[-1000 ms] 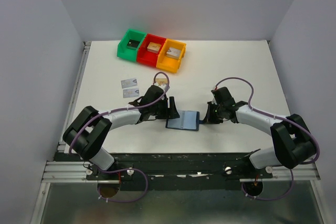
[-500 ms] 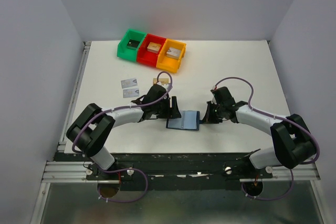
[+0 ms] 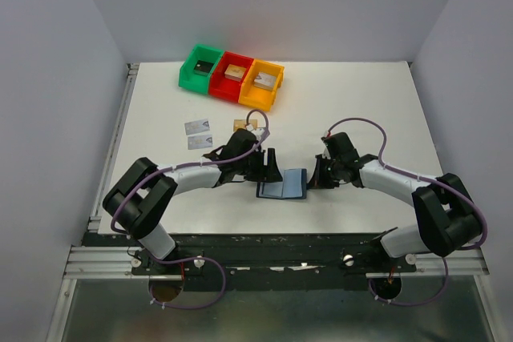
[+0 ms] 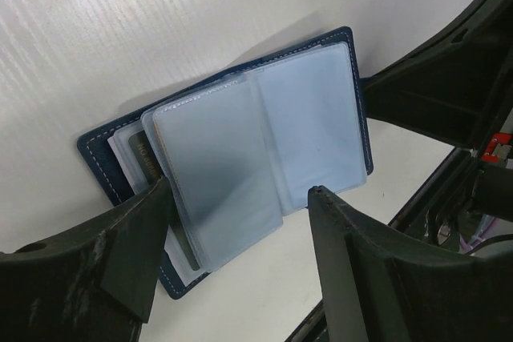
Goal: Take the credit cards out of the card holder
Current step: Remove the credit card from the card holder.
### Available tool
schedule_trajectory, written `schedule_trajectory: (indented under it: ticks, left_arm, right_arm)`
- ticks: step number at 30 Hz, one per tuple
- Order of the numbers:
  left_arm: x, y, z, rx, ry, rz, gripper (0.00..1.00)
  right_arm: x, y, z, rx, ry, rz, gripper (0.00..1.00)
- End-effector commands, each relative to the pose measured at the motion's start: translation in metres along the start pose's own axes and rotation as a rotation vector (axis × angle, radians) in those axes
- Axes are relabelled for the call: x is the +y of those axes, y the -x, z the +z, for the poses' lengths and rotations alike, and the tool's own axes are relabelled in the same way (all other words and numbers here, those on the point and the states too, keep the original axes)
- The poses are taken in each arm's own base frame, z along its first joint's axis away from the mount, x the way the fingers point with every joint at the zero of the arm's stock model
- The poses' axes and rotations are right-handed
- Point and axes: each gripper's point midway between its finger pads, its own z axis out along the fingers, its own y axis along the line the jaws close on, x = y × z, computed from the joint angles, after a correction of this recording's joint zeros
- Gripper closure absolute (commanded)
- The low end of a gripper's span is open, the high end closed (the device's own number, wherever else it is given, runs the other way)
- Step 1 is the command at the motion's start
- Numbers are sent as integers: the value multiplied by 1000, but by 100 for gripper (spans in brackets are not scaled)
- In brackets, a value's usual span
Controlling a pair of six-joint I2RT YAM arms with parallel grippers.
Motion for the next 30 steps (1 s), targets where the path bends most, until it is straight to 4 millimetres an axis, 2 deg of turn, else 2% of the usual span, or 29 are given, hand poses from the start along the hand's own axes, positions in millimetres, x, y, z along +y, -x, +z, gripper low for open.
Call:
schedule_trajectory:
  ticks: [1, 9, 19, 30]
  left_arm:
    - [-23, 5, -4, -17, -86, 60, 25]
    - [-34, 7, -5, -23, -110, 106, 24]
    - [-62, 6, -4, -6, -159, 221, 24]
    - [-71, 5, -2, 2, -164, 265, 23]
  right_arm:
    - [1, -2, 3, 8, 18, 12, 100]
    - [0, -3, 3, 7, 14, 14, 100]
    - [0, -1, 0, 3, 9, 10, 100]
    - [-1, -1, 1, 2, 6, 7, 100]
